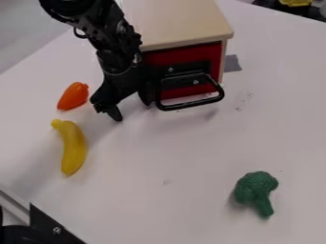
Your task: Close the drawer
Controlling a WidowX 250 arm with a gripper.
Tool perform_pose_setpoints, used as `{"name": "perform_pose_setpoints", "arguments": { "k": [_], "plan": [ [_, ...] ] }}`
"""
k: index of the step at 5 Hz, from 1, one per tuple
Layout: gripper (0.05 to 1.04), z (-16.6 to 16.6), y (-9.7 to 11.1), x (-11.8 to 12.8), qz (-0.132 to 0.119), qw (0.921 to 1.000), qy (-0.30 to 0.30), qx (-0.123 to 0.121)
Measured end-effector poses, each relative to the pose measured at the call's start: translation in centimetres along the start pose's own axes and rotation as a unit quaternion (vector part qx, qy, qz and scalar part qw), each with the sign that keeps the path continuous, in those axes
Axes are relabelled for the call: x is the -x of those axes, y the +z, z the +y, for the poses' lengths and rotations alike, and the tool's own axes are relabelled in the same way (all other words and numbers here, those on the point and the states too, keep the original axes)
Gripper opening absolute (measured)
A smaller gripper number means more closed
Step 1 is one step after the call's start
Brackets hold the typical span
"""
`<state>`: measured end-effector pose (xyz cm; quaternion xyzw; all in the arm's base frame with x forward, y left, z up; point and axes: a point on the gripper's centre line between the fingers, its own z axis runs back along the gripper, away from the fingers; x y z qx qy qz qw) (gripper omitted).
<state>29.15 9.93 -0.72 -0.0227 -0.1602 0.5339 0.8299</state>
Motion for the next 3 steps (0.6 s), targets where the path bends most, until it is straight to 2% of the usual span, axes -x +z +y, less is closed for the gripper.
{"name": "perform_pose_setpoints", "arguments": {
  "k": [1,2,3],
  "plan": [
    [0.997,0.5,0.0,0.6,0.022,0.9997,0.000,-0.013],
    [0.997,1.2,1.0,1.5,0.037,0.9990,-0.021,-0.012],
    [0.997,3.5,2.7,3.8,0.086,0.9944,-0.037,-0.049]
  ]
}}
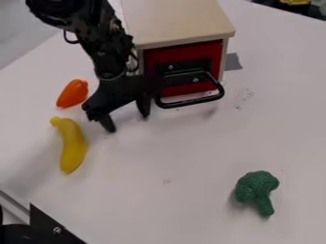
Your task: Close the drawer
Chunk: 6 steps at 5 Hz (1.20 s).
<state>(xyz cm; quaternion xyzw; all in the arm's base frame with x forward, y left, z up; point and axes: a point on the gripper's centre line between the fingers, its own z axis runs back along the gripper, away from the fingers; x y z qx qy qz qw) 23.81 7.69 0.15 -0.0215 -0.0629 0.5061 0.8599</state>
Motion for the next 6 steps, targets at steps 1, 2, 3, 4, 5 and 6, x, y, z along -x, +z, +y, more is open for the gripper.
{"name": "perform_pose_setpoints", "arguments": {
  "k": [1,2,3,4,5,6],
  "plan": [
    [0.999,1.0,2.2,0.9,0.020,0.9997,-0.014,-0.001],
    [0.999,1.5,4.1,1.0,0.029,0.9994,-0.020,0.010],
    [0.999,1.3,7.1,0.1,0.050,0.9984,-0.018,0.021],
    [0.999,1.1,9.3,-1.3,0.016,0.9993,-0.025,0.022],
    [0.999,0.7,10.4,-1.3,-0.039,0.9979,-0.039,0.033],
    [0.999,1.2,11.0,-0.4,-0.076,0.9941,-0.064,0.043]
  ]
}}
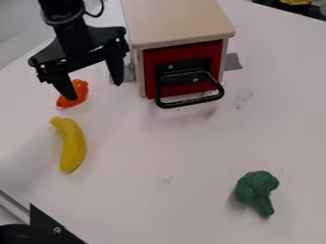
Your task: Close the drawer
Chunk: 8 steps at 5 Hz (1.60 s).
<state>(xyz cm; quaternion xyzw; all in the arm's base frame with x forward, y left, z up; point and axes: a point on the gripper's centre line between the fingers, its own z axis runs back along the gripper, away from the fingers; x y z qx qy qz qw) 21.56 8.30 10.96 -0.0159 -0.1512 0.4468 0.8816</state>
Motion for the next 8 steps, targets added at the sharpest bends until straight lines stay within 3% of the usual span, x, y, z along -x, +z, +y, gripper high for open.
{"name": "perform_pose_setpoints", "arguments": {
  "k": [1,3,4,7,8],
  "plan": [
    [0.999,0.1,-0.3,0.7,-0.012,0.9995,-0.030,-0.006],
    [0.999,-0.4,-0.7,0.5,0.027,0.9958,-0.046,-0.074],
    [0.999,-0.6,0.2,0.1,0.041,0.9945,-0.046,-0.085],
    [0.999,-0.3,2.5,-2.5,0.100,0.9912,-0.039,-0.077],
    [0.999,-0.2,2.6,-2.6,0.101,0.9912,-0.038,-0.076]
  ]
}}
